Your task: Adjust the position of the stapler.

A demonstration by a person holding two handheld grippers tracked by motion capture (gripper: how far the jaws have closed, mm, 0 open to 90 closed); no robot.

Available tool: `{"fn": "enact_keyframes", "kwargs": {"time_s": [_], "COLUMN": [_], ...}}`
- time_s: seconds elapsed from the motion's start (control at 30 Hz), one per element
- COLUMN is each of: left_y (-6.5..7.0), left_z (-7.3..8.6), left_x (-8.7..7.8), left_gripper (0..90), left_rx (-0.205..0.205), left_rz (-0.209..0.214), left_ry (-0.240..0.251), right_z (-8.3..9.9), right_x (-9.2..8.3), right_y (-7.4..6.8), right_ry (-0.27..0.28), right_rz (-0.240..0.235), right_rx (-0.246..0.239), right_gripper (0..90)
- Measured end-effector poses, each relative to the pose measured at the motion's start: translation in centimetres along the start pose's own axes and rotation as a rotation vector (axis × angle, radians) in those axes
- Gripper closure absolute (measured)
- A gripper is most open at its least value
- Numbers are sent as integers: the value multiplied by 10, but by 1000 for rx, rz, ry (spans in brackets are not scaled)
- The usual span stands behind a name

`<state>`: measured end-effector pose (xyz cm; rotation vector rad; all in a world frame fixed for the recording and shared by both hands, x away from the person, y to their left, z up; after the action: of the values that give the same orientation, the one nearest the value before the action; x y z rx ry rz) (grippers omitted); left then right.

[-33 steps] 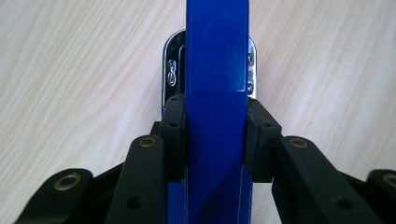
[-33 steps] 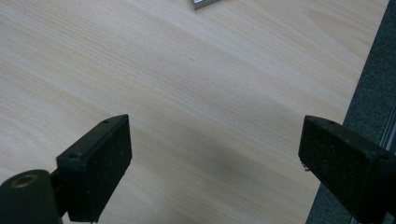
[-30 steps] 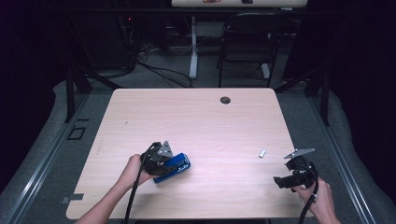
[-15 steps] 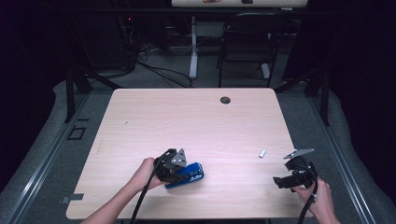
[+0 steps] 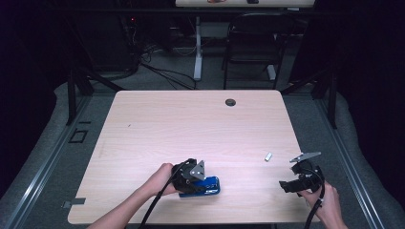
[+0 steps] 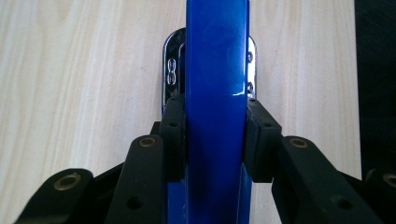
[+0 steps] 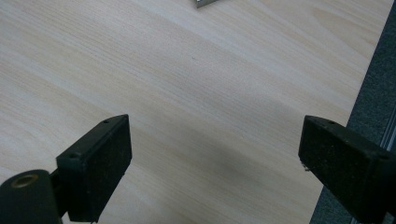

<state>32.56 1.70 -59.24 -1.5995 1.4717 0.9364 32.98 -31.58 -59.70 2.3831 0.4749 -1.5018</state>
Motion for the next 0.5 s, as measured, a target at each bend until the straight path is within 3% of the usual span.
{"fn": "enact_keyframes", "kwargs": {"time_s": [0.13,0.2,0.5], "left_y": [0,0,-4], "left_z": [-1,-1,-1], "left_x": [6,7,9], "left_gripper": [659,659,659], "left_rx": [27,33,-5], "left_rz": [-16,1,7], "left_ry": [-8,-14,4], "right_z": [0,0,0], "right_x": [0,0,1], "right_y": [0,0,0], "right_ry": [2,2,-2], "right_rz": [3,3,7], "right_rx": [0,-1,-2], "right_gripper": [91,91,91]}}
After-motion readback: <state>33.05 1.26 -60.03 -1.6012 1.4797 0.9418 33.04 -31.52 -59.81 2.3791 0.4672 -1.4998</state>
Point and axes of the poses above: each handheld gripper's, and its own axes: x roughly forward along the jaws, z roughly out of its underside, y roughly to its right, the point moved 8 cm from there along x, roughly forward along the jaws, and after that the axes turned 2 degrees about -y, right-handed, at the moved point
